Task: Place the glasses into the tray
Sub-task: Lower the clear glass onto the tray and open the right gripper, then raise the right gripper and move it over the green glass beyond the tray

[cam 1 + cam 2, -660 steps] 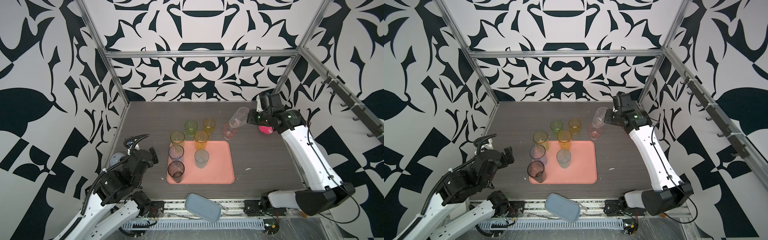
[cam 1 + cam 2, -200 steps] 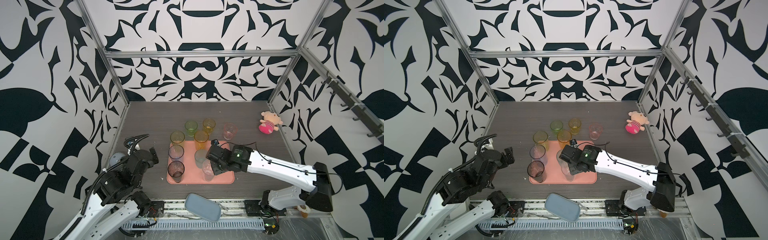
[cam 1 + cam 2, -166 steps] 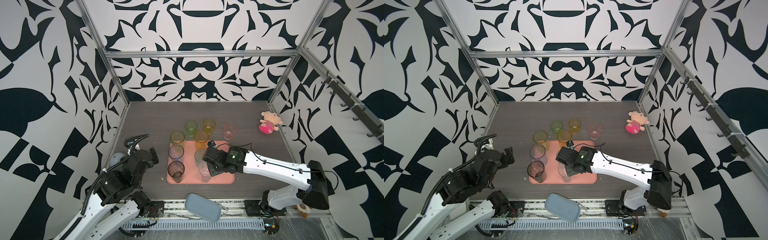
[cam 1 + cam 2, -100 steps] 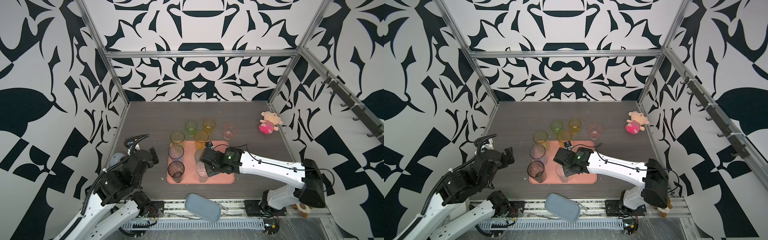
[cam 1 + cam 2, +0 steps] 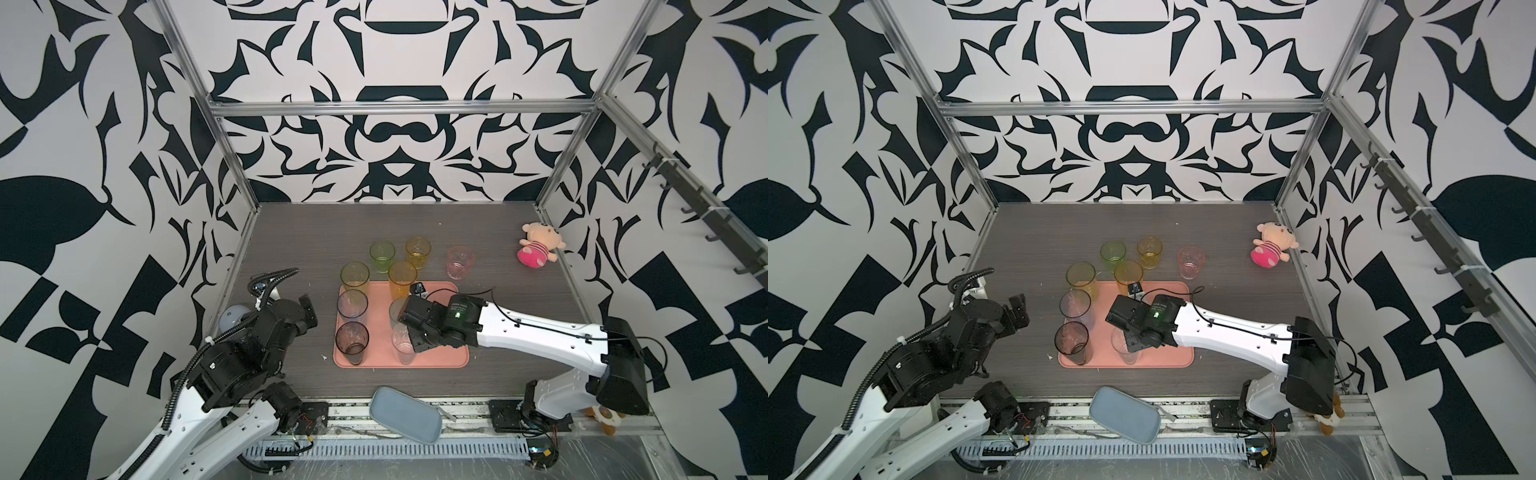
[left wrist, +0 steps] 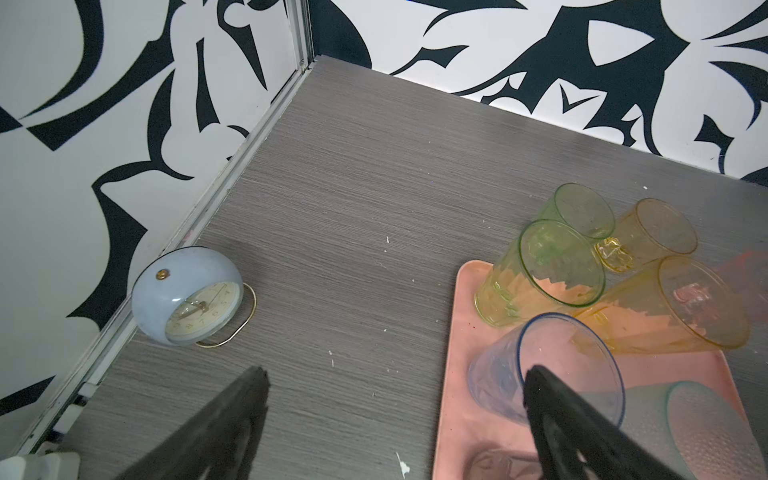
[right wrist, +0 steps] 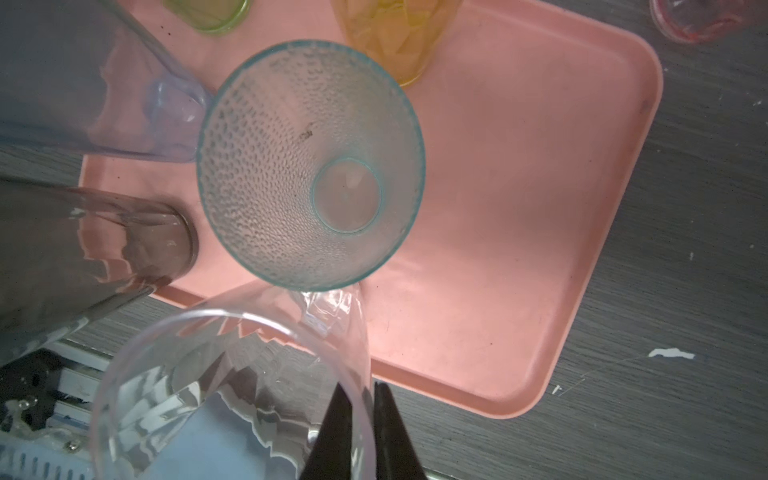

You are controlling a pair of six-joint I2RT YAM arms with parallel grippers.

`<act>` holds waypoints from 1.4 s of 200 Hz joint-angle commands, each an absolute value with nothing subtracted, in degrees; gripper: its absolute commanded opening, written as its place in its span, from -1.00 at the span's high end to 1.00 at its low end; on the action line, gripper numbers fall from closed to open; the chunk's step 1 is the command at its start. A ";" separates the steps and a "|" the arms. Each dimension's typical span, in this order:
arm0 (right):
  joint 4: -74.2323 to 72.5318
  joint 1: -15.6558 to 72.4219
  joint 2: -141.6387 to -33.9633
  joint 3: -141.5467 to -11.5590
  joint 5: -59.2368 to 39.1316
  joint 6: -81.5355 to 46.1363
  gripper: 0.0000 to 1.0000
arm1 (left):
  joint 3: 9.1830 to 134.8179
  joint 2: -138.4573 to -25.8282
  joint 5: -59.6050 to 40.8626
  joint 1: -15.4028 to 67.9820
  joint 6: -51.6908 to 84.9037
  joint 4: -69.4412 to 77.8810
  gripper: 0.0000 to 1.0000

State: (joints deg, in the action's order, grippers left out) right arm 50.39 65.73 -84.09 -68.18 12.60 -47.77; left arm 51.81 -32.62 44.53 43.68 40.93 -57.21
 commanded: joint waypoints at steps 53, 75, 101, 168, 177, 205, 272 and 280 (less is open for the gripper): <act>52.92 66.01 -81.30 -70.77 15.33 -48.22 0.25 | 50.45 -31.77 44.74 43.94 41.47 -57.40 -0.99; 55.04 66.01 -79.84 -72.60 16.91 -47.47 0.20 | 50.47 -31.72 44.94 43.94 41.48 -57.44 -0.99; 57.11 66.00 -78.54 -74.96 19.05 -45.92 0.13 | 50.45 -31.67 45.00 43.95 41.48 -57.44 -0.99; 58.49 65.98 -77.38 -83.35 27.34 -37.27 0.06 | 50.38 -31.88 45.44 43.88 41.57 -57.62 -0.99; 58.28 65.85 -77.52 -84.53 28.97 -35.98 0.06 | 50.36 -31.90 45.53 43.88 41.57 -57.61 -0.99; 55.20 64.52 -77.77 -87.27 32.37 -29.77 0.03 | 50.47 -32.32 45.70 43.95 41.65 -57.66 -0.99; 46.65 52.29 -80.70 -91.90 26.46 -19.23 0.00 | 50.62 -32.67 46.68 43.94 41.81 -58.16 -0.99; 45.87 51.23 -81.35 -92.72 26.50 -17.99 0.00 | 50.69 -32.53 46.76 43.95 41.84 -58.26 -0.99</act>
State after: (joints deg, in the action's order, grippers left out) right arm 50.52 54.13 -80.09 -88.99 27.55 -23.46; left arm 50.96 -32.56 45.23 43.79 40.93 -56.86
